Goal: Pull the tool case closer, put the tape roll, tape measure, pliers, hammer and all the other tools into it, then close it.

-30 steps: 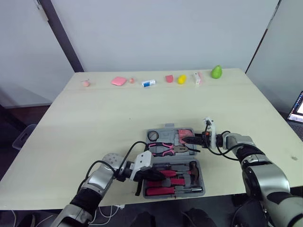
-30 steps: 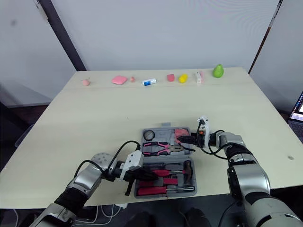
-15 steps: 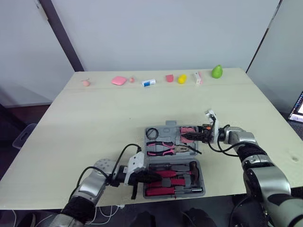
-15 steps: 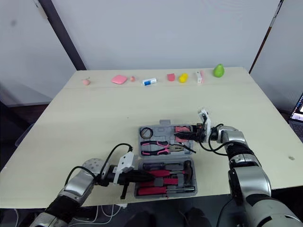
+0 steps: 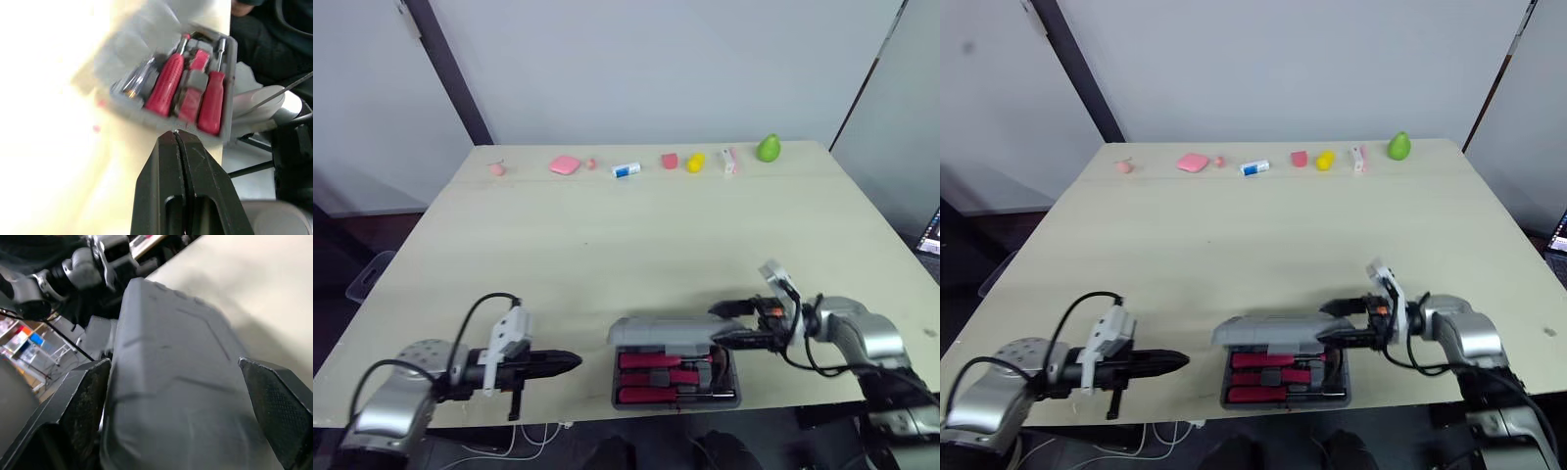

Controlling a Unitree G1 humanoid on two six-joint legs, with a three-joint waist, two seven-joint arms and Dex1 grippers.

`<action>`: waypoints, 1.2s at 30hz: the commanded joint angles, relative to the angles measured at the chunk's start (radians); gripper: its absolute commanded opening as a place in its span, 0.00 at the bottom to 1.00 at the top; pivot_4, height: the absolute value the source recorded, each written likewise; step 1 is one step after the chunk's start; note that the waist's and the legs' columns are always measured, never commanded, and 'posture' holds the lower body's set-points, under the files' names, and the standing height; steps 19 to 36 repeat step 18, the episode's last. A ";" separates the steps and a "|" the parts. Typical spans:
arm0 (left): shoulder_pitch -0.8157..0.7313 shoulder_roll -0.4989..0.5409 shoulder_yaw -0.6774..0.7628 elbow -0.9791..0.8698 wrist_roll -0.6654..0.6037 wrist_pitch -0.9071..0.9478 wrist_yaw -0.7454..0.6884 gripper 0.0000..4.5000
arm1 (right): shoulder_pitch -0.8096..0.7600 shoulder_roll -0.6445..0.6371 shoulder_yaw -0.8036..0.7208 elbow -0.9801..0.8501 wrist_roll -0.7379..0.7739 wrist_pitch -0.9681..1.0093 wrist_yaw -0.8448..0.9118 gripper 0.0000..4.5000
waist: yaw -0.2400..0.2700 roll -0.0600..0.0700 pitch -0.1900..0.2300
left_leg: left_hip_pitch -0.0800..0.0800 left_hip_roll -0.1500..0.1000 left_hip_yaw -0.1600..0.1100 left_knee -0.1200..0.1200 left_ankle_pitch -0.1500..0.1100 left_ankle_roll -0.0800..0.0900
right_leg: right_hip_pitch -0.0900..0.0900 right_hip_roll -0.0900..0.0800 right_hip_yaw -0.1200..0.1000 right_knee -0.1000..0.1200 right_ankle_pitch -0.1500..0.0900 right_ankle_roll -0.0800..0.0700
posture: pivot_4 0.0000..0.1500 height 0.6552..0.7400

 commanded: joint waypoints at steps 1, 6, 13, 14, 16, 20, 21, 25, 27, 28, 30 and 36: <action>0.017 0.018 0.102 0.024 -0.031 0.011 0.027 0.00 | 0.102 -0.041 -0.103 -0.142 0.031 -0.062 -0.071 0.98 | 0.000 -0.001 0.001 | 0.001 0.000 0.000 0.000 0.000 0.000 | 0.001 0.000 0.000 0.000 0.000 0.000 | 1.00 1.00; 0.002 -0.009 0.166 0.001 -0.052 0.029 0.098 0.40 | 0.289 -0.055 -0.222 -0.234 0.023 -0.231 -0.171 1.00 | 0.005 -0.003 0.001 | -0.001 0.000 0.003 0.000 0.000 0.000 | 0.000 0.001 -0.002 0.000 0.000 0.003 | 1.00 1.00; 0.041 -0.015 0.204 -0.077 -0.044 0.061 0.189 0.99 | 0.432 -0.084 -0.322 -0.205 0.014 -0.420 -0.207 1.00 | 0.002 -0.004 0.002 | 0.000 0.000 0.004 0.000 0.000 0.000 | 0.000 0.001 0.000 0.000 0.000 0.002 | 1.00 1.00; 0.046 -0.014 0.205 -0.082 -0.035 0.060 0.198 0.99 | 0.442 -0.090 -0.327 -0.199 0.020 -0.432 -0.207 1.00 | 0.002 -0.004 0.002 | 0.000 0.000 0.005 0.000 0.000 0.000 | 0.000 0.001 0.000 0.000 0.000 0.001 | 1.00 1.00; 0.054 -0.014 0.208 -0.088 -0.025 0.057 0.212 0.99 | 0.462 -0.097 -0.339 -0.180 0.025 -0.461 -0.208 1.00 | 0.001 -0.004 0.002 | 0.001 0.000 0.005 0.000 0.000 0.000 | 0.001 0.002 0.000 0.000 -0.001 0.001 | 1.00 1.00; 0.062 -0.017 0.209 -0.088 -0.029 0.046 0.208 0.99 | 0.483 -0.108 -0.347 -0.148 0.014 -0.510 -0.198 1.00 | 0.001 -0.004 0.002 | 0.001 0.000 0.005 0.000 0.000 0.000 | 0.001 0.002 0.000 0.000 0.000 0.001 | 1.00 1.00; 0.062 -0.017 0.209 -0.088 -0.029 0.046 0.208 0.99 | 0.483 -0.108 -0.347 -0.148 0.014 -0.510 -0.198 1.00 | 0.001 -0.004 0.002 | 0.001 0.000 0.005 0.000 0.000 0.000 | 0.001 0.002 0.000 0.000 0.000 0.001 | 1.00 1.00; 0.062 -0.017 0.209 -0.088 -0.029 0.046 0.208 0.99 | 0.483 -0.108 -0.347 -0.148 0.014 -0.510 -0.198 1.00 | 0.001 -0.004 0.002 | 0.001 0.000 0.005 0.000 0.000 0.000 | 0.001 0.002 0.000 0.000 0.000 0.001 | 1.00 1.00; 0.062 -0.017 0.209 -0.088 -0.029 0.046 0.208 0.99 | 0.483 -0.108 -0.347 -0.148 0.014 -0.510 -0.198 1.00 | 0.001 -0.004 0.002 | 0.001 0.000 0.005 0.000 0.000 0.000 | 0.001 0.002 0.000 0.000 0.000 0.001 | 1.00 1.00; 0.062 -0.017 0.209 -0.088 -0.029 0.046 0.208 0.99 | 0.483 -0.108 -0.347 -0.148 0.014 -0.510 -0.198 1.00 | 0.001 -0.004 0.002 | 0.001 0.000 0.005 0.000 0.000 0.000 | 0.001 0.002 0.000 0.000 0.000 0.001 | 1.00 1.00; 0.062 -0.017 0.209 -0.088 -0.029 0.046 0.208 0.99 | 0.483 -0.108 -0.347 -0.148 0.014 -0.510 -0.198 1.00 | 0.001 -0.004 0.002 | 0.001 0.000 0.005 0.000 0.000 0.000 | 0.001 0.002 0.000 0.000 0.000 0.001 | 1.00 1.00; 0.062 -0.017 0.209 -0.088 -0.029 0.046 0.208 0.99 | 0.483 -0.108 -0.347 -0.148 0.014 -0.510 -0.198 1.00 | 0.001 -0.004 0.002 | 0.001 0.000 0.005 0.000 0.000 0.000 | 0.001 0.002 0.000 0.000 0.000 0.001 | 1.00 1.00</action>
